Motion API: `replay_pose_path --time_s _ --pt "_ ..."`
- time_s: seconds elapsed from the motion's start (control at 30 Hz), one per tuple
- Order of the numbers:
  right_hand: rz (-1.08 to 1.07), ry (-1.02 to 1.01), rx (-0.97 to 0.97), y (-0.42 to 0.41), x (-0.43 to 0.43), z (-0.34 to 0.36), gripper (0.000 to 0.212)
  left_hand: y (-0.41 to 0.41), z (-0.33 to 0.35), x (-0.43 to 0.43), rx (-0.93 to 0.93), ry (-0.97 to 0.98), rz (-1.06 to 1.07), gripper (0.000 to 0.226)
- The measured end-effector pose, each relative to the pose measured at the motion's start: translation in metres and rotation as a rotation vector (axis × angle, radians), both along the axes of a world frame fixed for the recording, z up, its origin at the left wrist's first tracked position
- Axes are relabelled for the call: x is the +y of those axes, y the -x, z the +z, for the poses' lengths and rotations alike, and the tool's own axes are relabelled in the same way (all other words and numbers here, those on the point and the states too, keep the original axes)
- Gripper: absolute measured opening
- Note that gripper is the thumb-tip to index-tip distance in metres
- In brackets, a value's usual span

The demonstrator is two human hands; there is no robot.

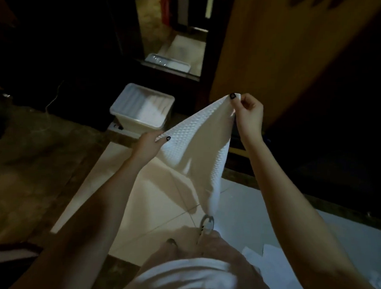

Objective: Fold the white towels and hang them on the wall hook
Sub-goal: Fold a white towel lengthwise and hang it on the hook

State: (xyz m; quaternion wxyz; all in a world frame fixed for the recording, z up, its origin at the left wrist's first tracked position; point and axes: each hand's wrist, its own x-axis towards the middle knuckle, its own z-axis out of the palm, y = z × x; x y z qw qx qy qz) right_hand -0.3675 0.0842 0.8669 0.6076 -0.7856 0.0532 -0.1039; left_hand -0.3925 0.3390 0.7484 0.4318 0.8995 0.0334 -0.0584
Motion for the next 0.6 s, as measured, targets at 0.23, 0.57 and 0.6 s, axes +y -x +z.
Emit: replay_pose_path --time_s 0.23,0.57,0.6 --pt "-0.13 0.044 -0.057 -0.003 -0.096 0.032 0.034 -0.008 0.009 -0.086 0.24 0.007 -0.322 0.02" --pt "-0.046 0.032 -0.101 0.017 -0.21 0.056 0.032 0.035 -0.004 -0.168 0.229 0.132 -0.285 0.012" --pt "-0.044 0.024 -0.112 0.02 -0.22 0.06 0.031 0.04 -0.003 -0.179 0.223 0.142 -0.287 0.013"
